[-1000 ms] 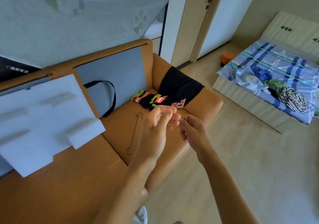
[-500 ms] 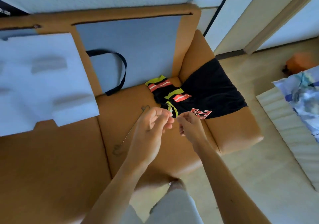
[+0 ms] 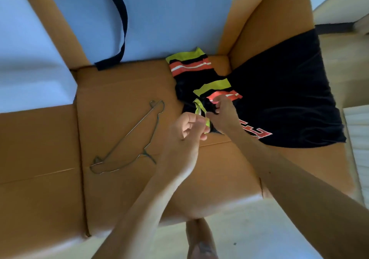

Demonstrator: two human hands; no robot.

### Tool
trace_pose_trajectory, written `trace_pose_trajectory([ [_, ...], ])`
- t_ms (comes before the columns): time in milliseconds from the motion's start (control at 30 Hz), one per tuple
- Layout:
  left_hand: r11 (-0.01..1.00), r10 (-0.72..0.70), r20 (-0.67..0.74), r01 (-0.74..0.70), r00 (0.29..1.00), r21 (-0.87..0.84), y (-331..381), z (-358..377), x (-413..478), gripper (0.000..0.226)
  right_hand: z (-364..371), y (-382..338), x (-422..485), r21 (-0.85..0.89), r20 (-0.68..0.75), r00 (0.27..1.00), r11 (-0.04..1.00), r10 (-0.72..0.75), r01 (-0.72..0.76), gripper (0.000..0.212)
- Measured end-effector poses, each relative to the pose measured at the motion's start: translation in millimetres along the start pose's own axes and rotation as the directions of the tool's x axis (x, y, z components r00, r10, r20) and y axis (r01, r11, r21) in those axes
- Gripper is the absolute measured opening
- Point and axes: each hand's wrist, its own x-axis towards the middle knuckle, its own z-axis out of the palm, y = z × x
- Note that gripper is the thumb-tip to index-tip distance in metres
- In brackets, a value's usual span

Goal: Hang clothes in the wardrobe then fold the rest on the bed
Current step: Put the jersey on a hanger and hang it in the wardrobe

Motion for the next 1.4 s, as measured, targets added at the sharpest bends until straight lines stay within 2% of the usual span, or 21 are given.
trace_pose_trajectory([
  [100, 0.999, -0.04, -0.018, 0.04, 0.999, 0.007, -30.7, 4.3, 18.6, 0.016, 25.5, 31.6, 45.8, -0.219, 0.054, 0.999, 0.975, -0.006, 0.018, 0.081],
  [233, 0.996, -0.083, -0.058, 0.083, 0.995, -0.013, -73.3, 7.5, 34.1, 0.016, 54.2, 58.2, 95.6, -0.525, 0.164, 0.986, 0.848, 0.015, 0.075, 0.125],
  [300, 0.994, -0.111, -0.075, 0.11, 0.991, -0.013, -88.4, 8.4, 35.7, 0.019, 60.3, 67.9, 110.3, -0.573, 0.236, 0.971, 0.811, 0.024, 0.12, 0.138],
  [367, 0.993, -0.119, -0.087, 0.119, 0.989, -0.007, -102.2, 10.6, 36.8, 0.024, 64.3, 78.9, 121.3, -0.622, 0.232, 0.973, 0.77, 0.003, 0.146, 0.143],
  [433, 0.991, -0.131, -0.101, 0.132, 0.986, -0.001, -111.2, 13.7, 39.0, 0.024, 66.5, 83.6, 127.1, -0.673, 0.192, 0.979, 0.718, -0.066, 0.18, 0.129],
  [533, 0.992, -0.128, -0.116, 0.128, 0.985, -0.006, -114.2, 22.0, 39.5, 0.023, 64.3, 84.3, 130.4, -0.651, 0.22, 0.966, 0.716, -0.139, 0.251, 0.07],
  [567, 0.992, -0.127, -0.119, 0.127, 0.985, -0.014, -111.8, 25.3, 38.3, 0.023, 63.2, 83.9, 126.0, -0.637, 0.23, 0.962, 0.725, -0.145, 0.261, 0.057],
  [667, 0.994, -0.106, -0.105, 0.104, 0.989, -0.019, -102.8, 30.6, 33.6, 0.019, 63.6, 87.1, 99.4, -0.562, 0.298, 0.954, 0.8, -0.042, 0.211, 0.05],
  [733, 0.995, -0.096, -0.102, 0.094, 0.99, -0.021, -93.0, 31.1, 26.1, 0.015, 63.2, 88.2, 68.8, -0.469, 0.383, 0.922, 0.873, 0.064, 0.135, 0.049],
  [800, 0.997, -0.082, -0.107, 0.081, 0.991, -0.014, -78.7, 27.1, 15.7, 0.017, 55.2, 84.9, 34.1, -0.312, 0.435, 0.894, 0.949, 0.105, 0.04, 0.04],
  [867, 0.997, -0.079, -0.111, 0.079, 0.991, 0.003, -65.3, 20.7, 2.3, 0.017, 41.1, 75.6, 0.3, -0.069, 0.456, 0.886, 0.996, 0.088, -0.064, 0.03],
  [967, 0.996, -0.071, -0.121, 0.076, 0.99, 0.037, -37.7, 5.3, -23.8, 0.017, -4.9, 42.1, -46.5, 0.254, 0.411, 0.912, 0.959, 0.011, -0.126, 0.025],
  [1100, 0.983, -0.062, -0.125, 0.083, 0.99, 0.163, 6.4, -14.6, -59.5, 0.011, -99.9, -41.5, -113.6, 0.47, 0.345, 0.93, 0.881, -0.122, -0.059, 0.028],
  [1133, 0.976, -0.038, -0.11, 0.06, 0.993, 0.21, 27.2, -21.2, -72.4, 0.016, -125.7, -67.0, -136.7, 0.516, 0.322, 0.93, 0.857, -0.176, -0.017, 0.031],
  [1200, 0.972, 0.056, -0.031, -0.048, 0.998, 0.228, 55.0, -24.8, -83.0, 0.037, -161.7, -104.4, -166.9, 0.571, 0.306, 0.907, 0.818, -0.29, 0.069, 0.041],
  [1267, 0.956, 0.223, 0.089, -0.236, 0.971, 0.176, 96.7, -30.5, -98.1, 0.053, -195.0, -143.4, -201.4, 0.613, 0.264, 0.882, 0.774, -0.39, 0.159, 0.054],
  [1333, 0.887, 0.395, 0.189, -0.427, 0.899, 0.174, 138.7, -35.7, -114.4, 0.06, -224.4, -177.4, -234.1, 0.635, 0.216, 0.86, 0.736, -0.462, 0.236, 0.06],
  [1400, 0.805, 0.523, 0.215, -0.561, 0.824, 0.194, 177.8, -42.2, -130.8, 0.06, -248.9, -205.6, -263.8, 0.654, 0.161, 0.846, 0.697, -0.507, 0.293, 0.057],
])
